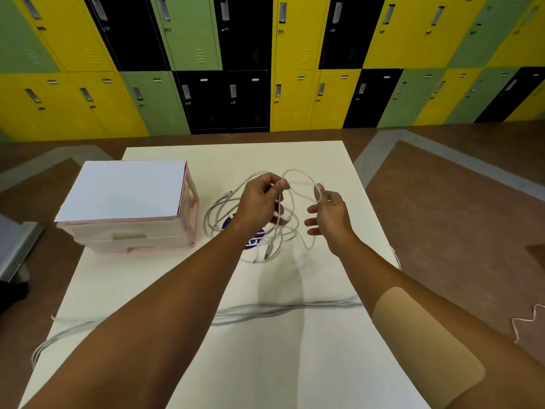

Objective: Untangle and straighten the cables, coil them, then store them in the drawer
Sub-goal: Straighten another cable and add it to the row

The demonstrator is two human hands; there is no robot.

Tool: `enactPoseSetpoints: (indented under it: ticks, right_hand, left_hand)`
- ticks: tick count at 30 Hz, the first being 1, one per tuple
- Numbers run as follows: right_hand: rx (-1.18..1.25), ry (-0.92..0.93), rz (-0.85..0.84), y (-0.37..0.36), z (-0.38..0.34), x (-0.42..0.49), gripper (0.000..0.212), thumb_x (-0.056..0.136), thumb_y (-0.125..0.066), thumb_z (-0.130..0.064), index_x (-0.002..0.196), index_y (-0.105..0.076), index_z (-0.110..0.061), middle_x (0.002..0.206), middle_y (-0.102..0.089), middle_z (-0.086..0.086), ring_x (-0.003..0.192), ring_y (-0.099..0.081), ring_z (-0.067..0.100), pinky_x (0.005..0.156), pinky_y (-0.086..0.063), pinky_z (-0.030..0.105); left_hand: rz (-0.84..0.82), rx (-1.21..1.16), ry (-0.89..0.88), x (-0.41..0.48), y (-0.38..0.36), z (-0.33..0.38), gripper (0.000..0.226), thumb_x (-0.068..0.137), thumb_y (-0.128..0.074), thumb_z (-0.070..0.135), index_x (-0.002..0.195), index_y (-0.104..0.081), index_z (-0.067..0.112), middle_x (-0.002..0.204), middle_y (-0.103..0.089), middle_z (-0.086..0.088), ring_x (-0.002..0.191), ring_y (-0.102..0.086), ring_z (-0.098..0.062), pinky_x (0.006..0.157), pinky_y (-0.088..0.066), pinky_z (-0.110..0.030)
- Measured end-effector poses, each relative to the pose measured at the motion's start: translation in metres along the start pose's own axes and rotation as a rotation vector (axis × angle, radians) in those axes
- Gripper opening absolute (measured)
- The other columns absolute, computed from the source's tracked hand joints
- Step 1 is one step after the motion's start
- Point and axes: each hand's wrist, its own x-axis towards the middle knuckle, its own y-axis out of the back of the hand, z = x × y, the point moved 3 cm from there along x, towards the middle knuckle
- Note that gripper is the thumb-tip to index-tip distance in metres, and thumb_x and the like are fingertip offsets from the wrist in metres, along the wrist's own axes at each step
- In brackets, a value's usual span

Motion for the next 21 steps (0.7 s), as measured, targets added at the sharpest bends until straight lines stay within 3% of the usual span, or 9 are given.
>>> enactPoseSetpoints:
  ticks: [3, 6, 9, 12, 14, 16, 19, 21]
  right_hand:
    - [-0.053, -0.022, 0.068, 0.008, 0.014, 0.004, 0.039, 0.103, -0.041, -0.04, 0.131, -0.051, -0.015, 0.11, -0.059, 0.011, 0.085, -0.065, 0.028, 0.061, -0.058, 0.037]
    - [-0.356, -0.016, 0.154, 0.02, 0.026, 0.008, 0.039, 0.104, -0.037, -0.03, 0.138, -0.05, -0.014, 0.133, -0.043, 0.009, 0.123, -0.049, 0.037, 0.095, -0.05, 0.049]
    - [-0.554, 0.085, 0.234, 0.026, 0.022, -0.001, 0.041, 0.104, -0.04, -0.028, 0.142, -0.049, -0.017, 0.148, -0.037, 0.008, 0.135, -0.035, 0.035, 0.102, -0.04, 0.05]
    - [-0.55, 0.372, 0.097, 0.012, 0.016, -0.015, 0.032, 0.101, -0.05, -0.032, 0.126, -0.062, -0.016, 0.136, -0.054, 0.005, 0.127, -0.047, 0.026, 0.102, -0.043, 0.043]
    - [-0.591, 0.462, -0.182, -0.008, 0.019, -0.025, 0.028, 0.1, -0.053, -0.032, 0.12, -0.067, -0.018, 0.123, -0.065, 0.002, 0.114, -0.059, 0.021, 0.097, -0.047, 0.037]
    - [-0.699, 0.433, -0.422, -0.024, 0.025, -0.035, 0.025, 0.1, -0.053, -0.03, 0.118, -0.067, -0.023, 0.109, -0.071, -0.006, 0.097, -0.064, 0.014, 0.087, -0.05, 0.033]
    - [-0.753, 0.445, -0.411, -0.032, 0.033, -0.039, 0.021, 0.1, -0.051, -0.02, 0.102, -0.071, -0.026, 0.083, -0.064, -0.02, 0.077, -0.059, 0.008, 0.071, -0.047, 0.029]
    - [-0.803, 0.47, -0.323, -0.03, 0.036, -0.036, 0.02, 0.098, -0.054, -0.023, 0.099, -0.072, -0.03, 0.088, -0.069, -0.014, 0.082, -0.062, 0.012, 0.074, -0.051, 0.032]
  left_hand:
    - [-0.065, 0.046, 0.154, -0.013, 0.003, -0.028, 0.02, 0.101, -0.051, 0.022, 0.09, -0.064, 0.011, 0.068, -0.052, -0.006, 0.046, -0.049, -0.021, 0.045, -0.046, -0.03]
    - [-0.064, 0.162, 0.267, -0.024, 0.012, -0.059, 0.02, 0.099, -0.053, 0.022, 0.091, -0.068, 0.012, 0.063, -0.05, -0.005, 0.043, -0.041, -0.018, 0.044, -0.033, -0.023]
    - [-0.077, 0.172, 0.321, -0.035, 0.02, -0.08, 0.021, 0.1, -0.055, 0.022, 0.095, -0.07, 0.008, 0.063, -0.045, -0.005, 0.045, -0.032, -0.015, 0.045, -0.023, -0.022]
    - [-0.09, 0.203, 0.317, -0.044, 0.021, -0.088, 0.023, 0.1, -0.055, 0.024, 0.096, -0.071, 0.008, 0.062, -0.044, -0.003, 0.045, -0.028, -0.015, 0.045, -0.021, -0.022]
    - [-0.086, 0.199, 0.297, -0.048, 0.018, -0.088, 0.022, 0.1, -0.056, 0.024, 0.093, -0.072, 0.01, 0.06, -0.044, -0.001, 0.045, -0.028, -0.015, 0.044, -0.022, -0.023]
    - [-0.076, 0.186, 0.273, -0.05, 0.016, -0.088, 0.021, 0.099, -0.058, 0.025, 0.088, -0.071, 0.012, 0.06, -0.044, -0.001, 0.044, -0.031, -0.015, 0.043, -0.024, -0.022]
    - [-0.031, 0.173, 0.272, -0.054, 0.018, -0.088, 0.024, 0.095, -0.064, 0.031, 0.082, -0.067, 0.011, 0.059, -0.045, 0.0, 0.044, -0.035, -0.013, 0.043, -0.028, -0.023]
    - [-0.031, 0.192, 0.281, -0.058, 0.02, -0.091, 0.03, 0.095, -0.063, 0.035, 0.081, -0.068, 0.009, 0.06, -0.046, -0.001, 0.048, -0.036, -0.014, 0.044, -0.03, -0.024]
